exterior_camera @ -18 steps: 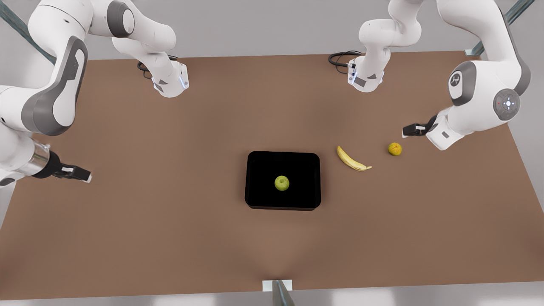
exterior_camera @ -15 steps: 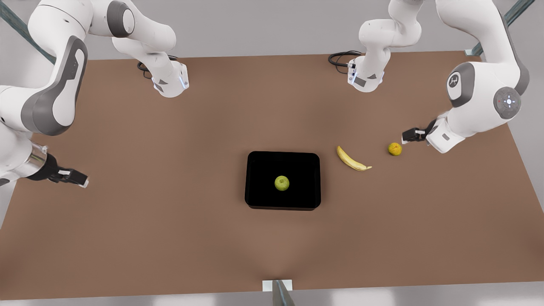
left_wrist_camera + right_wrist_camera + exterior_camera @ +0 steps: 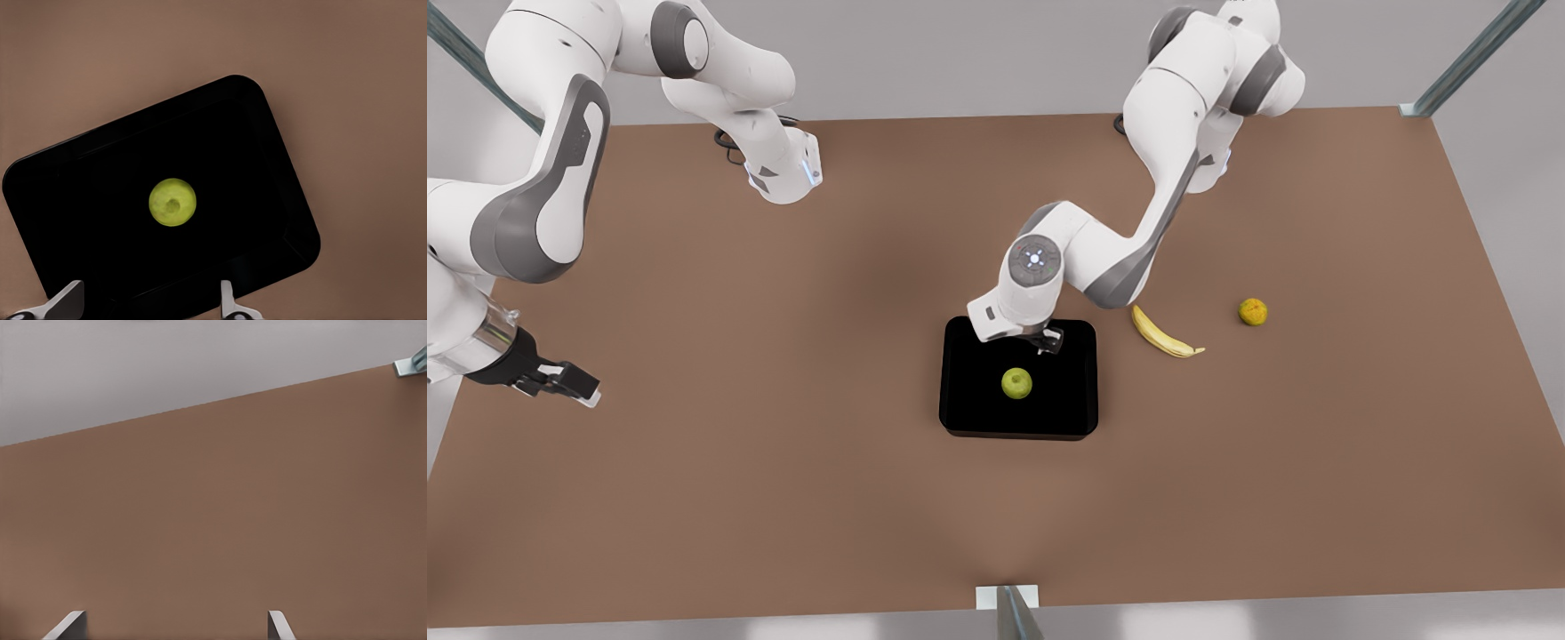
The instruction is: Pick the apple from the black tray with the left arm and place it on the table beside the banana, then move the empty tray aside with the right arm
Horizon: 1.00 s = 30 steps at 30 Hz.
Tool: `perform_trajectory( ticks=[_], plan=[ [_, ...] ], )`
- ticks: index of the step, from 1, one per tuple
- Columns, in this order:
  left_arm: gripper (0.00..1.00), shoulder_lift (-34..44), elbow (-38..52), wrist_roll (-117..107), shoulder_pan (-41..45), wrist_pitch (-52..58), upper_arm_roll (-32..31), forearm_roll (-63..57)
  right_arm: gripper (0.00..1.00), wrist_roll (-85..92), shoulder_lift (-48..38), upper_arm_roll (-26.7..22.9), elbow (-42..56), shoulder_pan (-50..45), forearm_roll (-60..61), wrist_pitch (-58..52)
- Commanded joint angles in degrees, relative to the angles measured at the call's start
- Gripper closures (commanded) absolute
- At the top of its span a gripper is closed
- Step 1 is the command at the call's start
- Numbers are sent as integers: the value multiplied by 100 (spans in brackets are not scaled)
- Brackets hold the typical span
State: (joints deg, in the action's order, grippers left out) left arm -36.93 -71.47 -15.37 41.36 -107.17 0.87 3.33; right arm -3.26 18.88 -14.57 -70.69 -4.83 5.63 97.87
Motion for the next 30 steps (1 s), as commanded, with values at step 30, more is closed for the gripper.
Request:
perform_trajectory(
  ticks=[30],
  plan=[
    [0, -1501, -16, -2594, 56, -1729, 168, -518, 0, -87, 1, 6, 3, -9, -10, 40]
  ],
)
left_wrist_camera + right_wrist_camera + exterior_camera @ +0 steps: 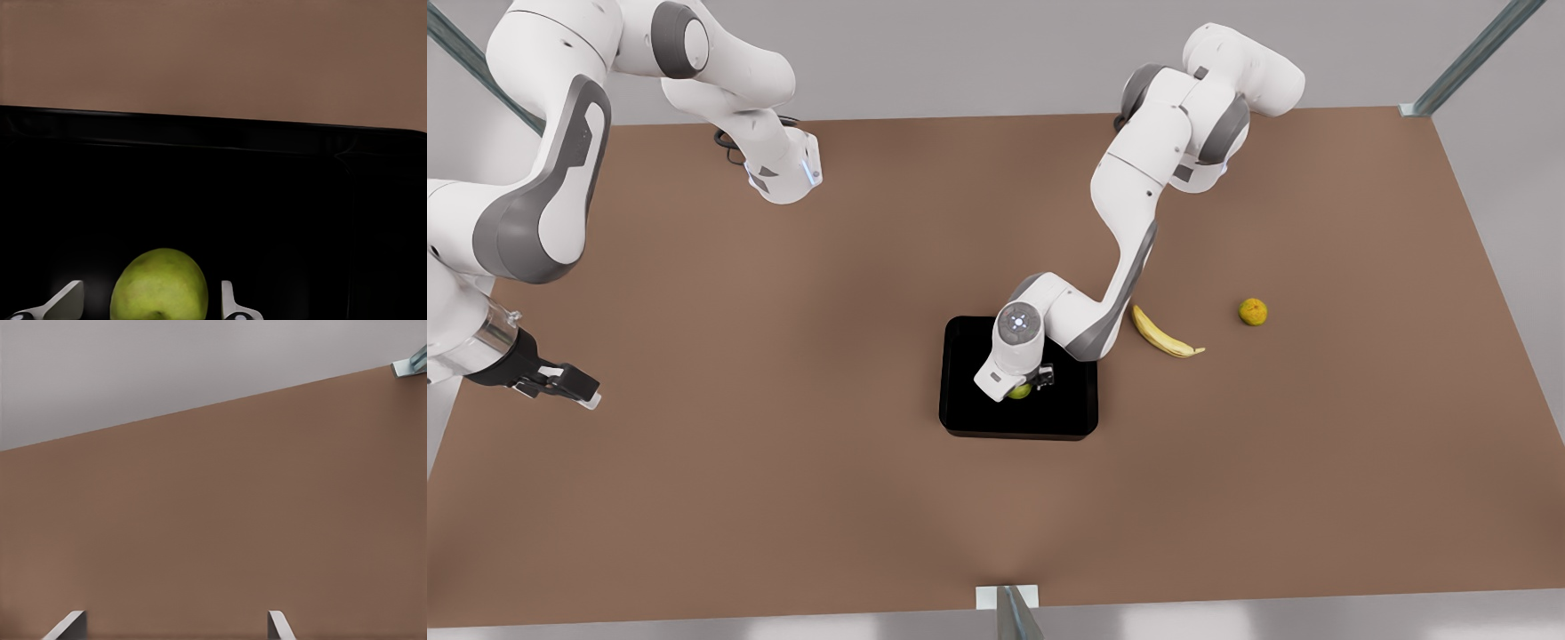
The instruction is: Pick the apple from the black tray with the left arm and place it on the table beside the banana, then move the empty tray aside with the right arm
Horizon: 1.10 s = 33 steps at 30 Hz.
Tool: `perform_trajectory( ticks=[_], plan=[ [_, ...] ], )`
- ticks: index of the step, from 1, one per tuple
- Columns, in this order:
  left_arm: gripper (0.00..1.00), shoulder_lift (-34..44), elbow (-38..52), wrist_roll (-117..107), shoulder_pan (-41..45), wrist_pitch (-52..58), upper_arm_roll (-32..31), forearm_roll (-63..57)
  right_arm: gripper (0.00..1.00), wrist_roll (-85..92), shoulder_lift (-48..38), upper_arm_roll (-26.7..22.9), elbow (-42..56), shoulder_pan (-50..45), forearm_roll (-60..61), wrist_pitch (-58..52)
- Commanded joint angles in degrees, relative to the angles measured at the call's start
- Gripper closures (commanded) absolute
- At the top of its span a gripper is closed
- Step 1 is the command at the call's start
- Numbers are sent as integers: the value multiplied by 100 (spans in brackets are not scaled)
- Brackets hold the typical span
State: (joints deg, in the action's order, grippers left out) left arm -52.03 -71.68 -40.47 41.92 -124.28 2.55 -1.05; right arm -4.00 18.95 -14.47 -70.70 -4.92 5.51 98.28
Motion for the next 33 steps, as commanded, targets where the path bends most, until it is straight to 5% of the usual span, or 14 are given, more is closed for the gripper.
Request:
perform_trajectory(
  ticks=[1, 18, 21, 24, 33],
  plan=[
    [0, -27, 4, -75, 0, -17, 0, -79, 0, -13, -6, -3, 3, 0, 2, -2],
    [0, -167, 5, -101, 79, -17, 0, -79, 0, -39, 12, 50, -32, -97, 2, -28],
    [23, -176, 5, -101, 79, -17, 0, -79, 0, -48, 12, 50, -41, -106, 2, -28],
    [29, -176, 5, -92, 79, -17, 0, -79, 0, -57, 12, 50, -32, -106, 2, -37],
    [32, -44, 57, -83, 26, 228, 18, -79, 0, -65, 12, 155, -41, -167, -7, -81]
  ],
)
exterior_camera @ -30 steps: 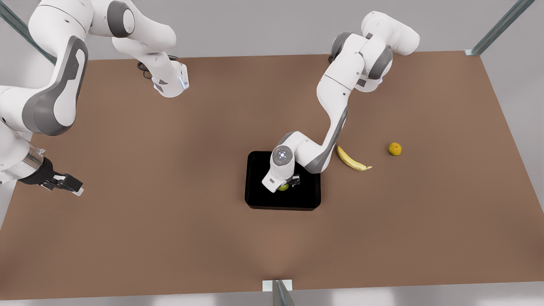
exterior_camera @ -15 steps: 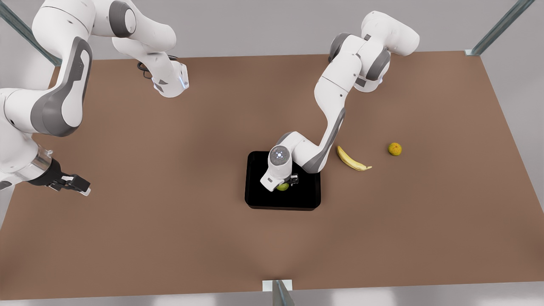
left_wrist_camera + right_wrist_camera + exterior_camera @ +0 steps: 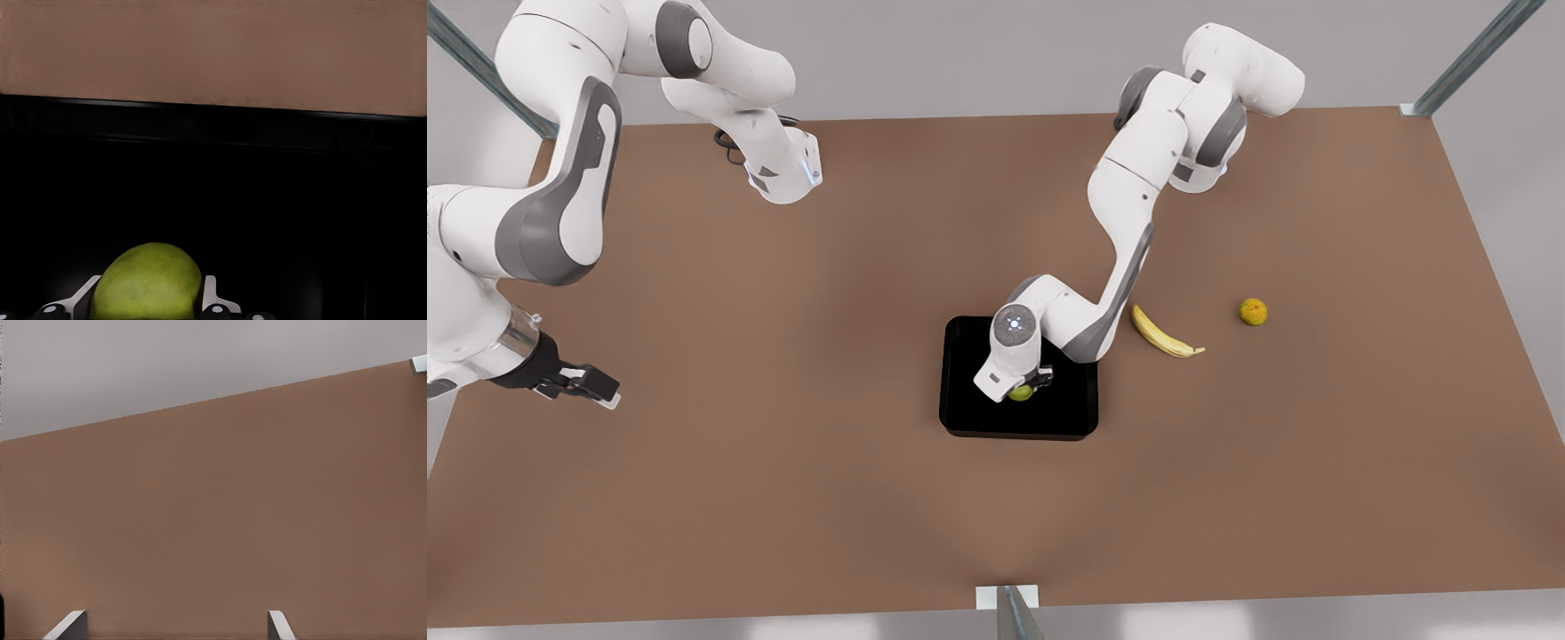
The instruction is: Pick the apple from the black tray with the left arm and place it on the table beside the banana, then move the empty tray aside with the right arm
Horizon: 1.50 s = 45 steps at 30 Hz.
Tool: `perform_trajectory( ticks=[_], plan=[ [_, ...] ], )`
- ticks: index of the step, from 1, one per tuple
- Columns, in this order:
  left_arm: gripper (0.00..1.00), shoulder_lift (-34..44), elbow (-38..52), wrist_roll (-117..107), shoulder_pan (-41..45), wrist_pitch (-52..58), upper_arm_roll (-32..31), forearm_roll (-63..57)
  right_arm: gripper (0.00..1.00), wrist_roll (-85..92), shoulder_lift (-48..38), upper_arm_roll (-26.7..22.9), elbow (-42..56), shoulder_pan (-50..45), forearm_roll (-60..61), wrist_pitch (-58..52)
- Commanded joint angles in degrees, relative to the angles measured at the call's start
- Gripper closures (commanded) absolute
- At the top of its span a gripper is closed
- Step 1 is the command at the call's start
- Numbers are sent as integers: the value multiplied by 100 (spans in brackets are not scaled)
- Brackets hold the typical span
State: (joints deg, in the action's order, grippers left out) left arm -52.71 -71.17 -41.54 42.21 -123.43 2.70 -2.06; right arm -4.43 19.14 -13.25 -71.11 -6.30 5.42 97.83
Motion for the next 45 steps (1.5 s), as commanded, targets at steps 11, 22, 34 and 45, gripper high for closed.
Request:
perform_trajectory(
  ticks=[11, 22, 34, 45],
  plan=[
    [32, 560, 24, 14, -117, 882, 20, 56, 0, 30, 177, 191, -17, -451, 407, -422],
    [33, 1104, 15, 85, -451, 1497, 20, 21, 0, -559, 749, 367, -79, -1400, 468, -326],
    [33, 1359, -20, 436, -1162, 1699, 116, -216, 0, -2985, 1153, 402, -298, -3149, 802, 659],
    [33, 823, -90, 1842, -1989, 1242, 169, -533, 0, -5191, 1751, 402, -764, -3721, 468, 1977]
  ],
)
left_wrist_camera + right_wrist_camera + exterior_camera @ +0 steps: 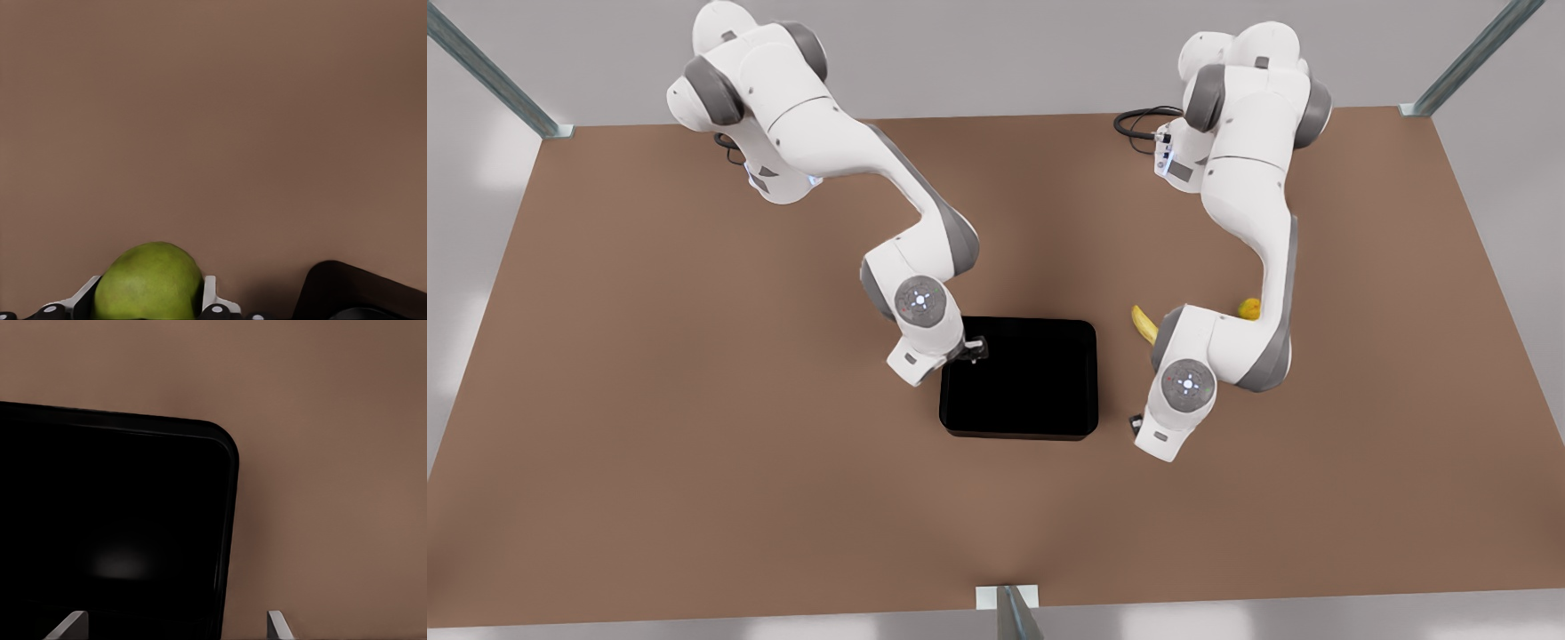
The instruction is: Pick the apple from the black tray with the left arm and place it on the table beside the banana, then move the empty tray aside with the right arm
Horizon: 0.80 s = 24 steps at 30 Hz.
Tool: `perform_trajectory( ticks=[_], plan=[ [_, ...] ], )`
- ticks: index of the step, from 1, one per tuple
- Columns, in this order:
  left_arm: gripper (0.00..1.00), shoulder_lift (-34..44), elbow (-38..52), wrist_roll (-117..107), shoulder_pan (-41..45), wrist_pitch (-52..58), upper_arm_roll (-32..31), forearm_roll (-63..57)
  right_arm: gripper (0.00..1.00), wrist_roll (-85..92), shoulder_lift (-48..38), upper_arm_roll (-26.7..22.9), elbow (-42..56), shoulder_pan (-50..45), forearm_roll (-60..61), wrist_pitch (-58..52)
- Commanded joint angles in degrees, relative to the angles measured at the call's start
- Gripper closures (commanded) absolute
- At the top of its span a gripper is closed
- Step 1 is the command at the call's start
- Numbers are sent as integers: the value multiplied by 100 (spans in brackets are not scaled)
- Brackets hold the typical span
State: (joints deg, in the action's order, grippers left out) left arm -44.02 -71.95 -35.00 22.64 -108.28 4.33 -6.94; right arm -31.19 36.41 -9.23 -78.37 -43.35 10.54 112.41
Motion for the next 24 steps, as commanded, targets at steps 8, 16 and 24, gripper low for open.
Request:
perform_trajectory(
  ticks=[8, 16, 24],
  plan=[
    [0, -546, -12, 1223, 3, -668, -134, 79, 0, -2102, 103, 26, -777, -147, -43, 1626],
    [0, 1255, 199, 2498, -235, 1678, -187, 589, 0, -1873, 287, 26, -1224, -261, -43, 2363],
    [0, 5026, -5119, 2972, -252, -457, 164, 896, 3, -1776, 270, 35, -1779, -279, -43, 2839]
  ],
)
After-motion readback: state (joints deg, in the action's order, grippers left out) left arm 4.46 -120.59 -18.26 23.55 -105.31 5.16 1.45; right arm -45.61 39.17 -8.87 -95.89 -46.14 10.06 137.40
